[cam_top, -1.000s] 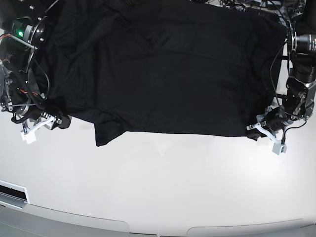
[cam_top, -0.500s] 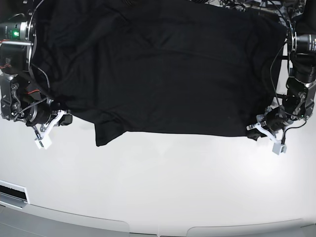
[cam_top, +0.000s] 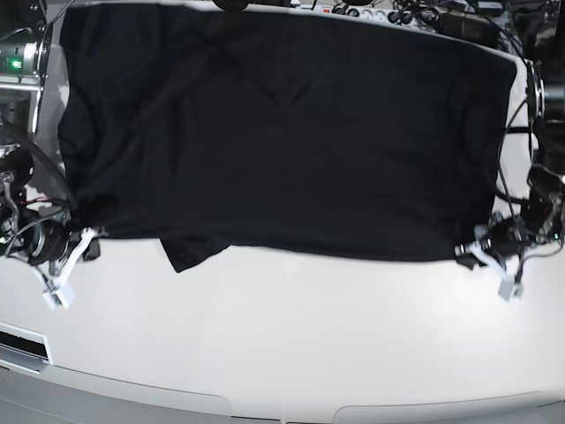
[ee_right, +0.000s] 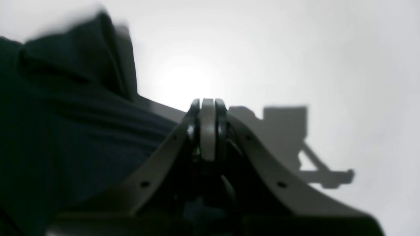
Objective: Layout the t-shirt on the table in an organized manner, then fold the t-shirt properly
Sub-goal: 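Lift the hem with both grippers and fold it toward the collar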
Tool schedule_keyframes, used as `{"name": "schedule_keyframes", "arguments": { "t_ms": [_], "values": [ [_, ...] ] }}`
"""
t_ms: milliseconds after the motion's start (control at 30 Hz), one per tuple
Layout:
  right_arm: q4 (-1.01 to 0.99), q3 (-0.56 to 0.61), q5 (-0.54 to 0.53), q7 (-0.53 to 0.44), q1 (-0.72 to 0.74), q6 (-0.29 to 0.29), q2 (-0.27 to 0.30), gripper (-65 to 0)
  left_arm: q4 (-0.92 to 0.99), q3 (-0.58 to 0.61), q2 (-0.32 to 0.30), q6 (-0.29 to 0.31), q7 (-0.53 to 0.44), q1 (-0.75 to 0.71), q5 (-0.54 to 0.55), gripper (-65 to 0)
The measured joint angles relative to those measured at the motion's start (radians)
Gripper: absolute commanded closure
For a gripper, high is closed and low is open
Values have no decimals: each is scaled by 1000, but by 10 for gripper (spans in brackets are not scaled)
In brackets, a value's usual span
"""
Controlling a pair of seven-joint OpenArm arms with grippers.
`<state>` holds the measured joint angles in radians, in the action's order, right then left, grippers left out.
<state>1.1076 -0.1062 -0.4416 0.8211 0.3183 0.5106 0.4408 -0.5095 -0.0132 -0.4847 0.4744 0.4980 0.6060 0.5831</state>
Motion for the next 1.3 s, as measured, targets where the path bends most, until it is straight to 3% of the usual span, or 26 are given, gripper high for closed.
{"name": "schedule_keyframes", "arguments": {
  "t_ms": [300,467,567,867,1000,1300],
  "values": [
    [68,-10,-3,11,-14,6,0,0,0,0,9,8,0,17,-1,0],
    [68,-10,-101,94,-16,121,2,0,0,0,8,149,3,35,22,0],
    [68,-10,-124,133,-22,130,2,0,0,0,8,214,98,51,84,0],
    [68,-10,-124,184,-102,130,5,0,0,0,-2,215,456,40,297,0],
    [111,-10,-126,203,-129,111,13,0,0,0,-15,200,531,42,346,0],
    [283,-12,-127,229,-199,76,39,0,0,0,-18,200,599,43,393,0]
  ]
}}
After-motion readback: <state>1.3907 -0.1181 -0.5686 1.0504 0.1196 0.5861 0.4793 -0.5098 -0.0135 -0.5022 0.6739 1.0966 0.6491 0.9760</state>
